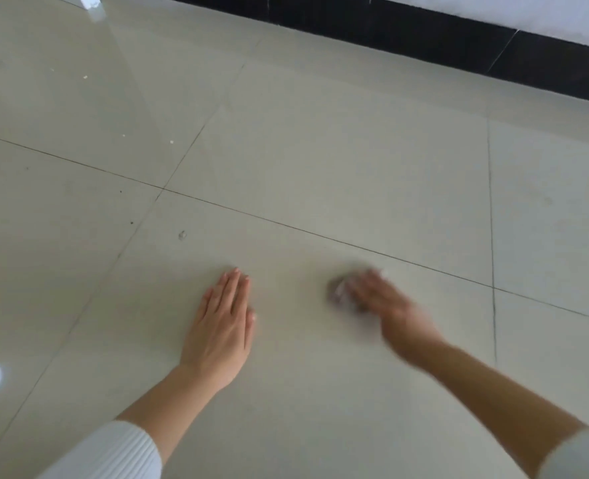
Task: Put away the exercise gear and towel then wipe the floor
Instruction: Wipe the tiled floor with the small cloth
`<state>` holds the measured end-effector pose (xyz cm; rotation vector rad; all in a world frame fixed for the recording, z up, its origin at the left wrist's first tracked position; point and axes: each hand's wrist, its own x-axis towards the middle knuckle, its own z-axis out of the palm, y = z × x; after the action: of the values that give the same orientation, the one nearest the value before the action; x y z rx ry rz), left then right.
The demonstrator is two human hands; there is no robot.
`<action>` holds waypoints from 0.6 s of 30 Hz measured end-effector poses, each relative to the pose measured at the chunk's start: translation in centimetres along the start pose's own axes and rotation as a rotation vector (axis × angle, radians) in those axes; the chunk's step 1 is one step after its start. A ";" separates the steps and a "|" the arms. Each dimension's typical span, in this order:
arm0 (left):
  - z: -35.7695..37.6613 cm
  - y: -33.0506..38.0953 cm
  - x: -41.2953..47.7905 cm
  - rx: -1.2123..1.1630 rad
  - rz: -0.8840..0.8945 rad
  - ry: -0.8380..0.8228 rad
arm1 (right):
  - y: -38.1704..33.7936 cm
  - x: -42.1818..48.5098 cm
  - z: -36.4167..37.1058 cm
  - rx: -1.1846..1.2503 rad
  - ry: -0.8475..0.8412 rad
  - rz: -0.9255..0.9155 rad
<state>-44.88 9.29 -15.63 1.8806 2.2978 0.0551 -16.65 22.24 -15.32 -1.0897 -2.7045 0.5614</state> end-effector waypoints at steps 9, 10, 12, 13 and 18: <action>-0.7 -0.8 -0.7 0.014 0.031 -0.135 | 1.6 9.9 -1.7 -0.003 0.050 0.628; -0.7 -0.9 -0.7 0.004 0.039 -0.144 | -0.2 10.0 -0.9 0.018 0.014 0.511; -0.7 -1.2 -0.6 -0.032 0.029 -0.121 | -4.1 8.7 0.7 0.035 -0.065 0.250; -0.7 -1.2 -0.5 -0.053 0.015 -0.097 | -6.0 7.2 1.8 0.011 -0.077 0.118; -0.6 -0.1 -0.4 -0.132 -0.031 -0.054 | -11.5 -3.2 4.6 0.038 -0.296 -0.335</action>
<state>-45.04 8.90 -15.05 1.7608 2.2287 0.1472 -22.93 11.14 -14.92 -0.5580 -3.0198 0.7598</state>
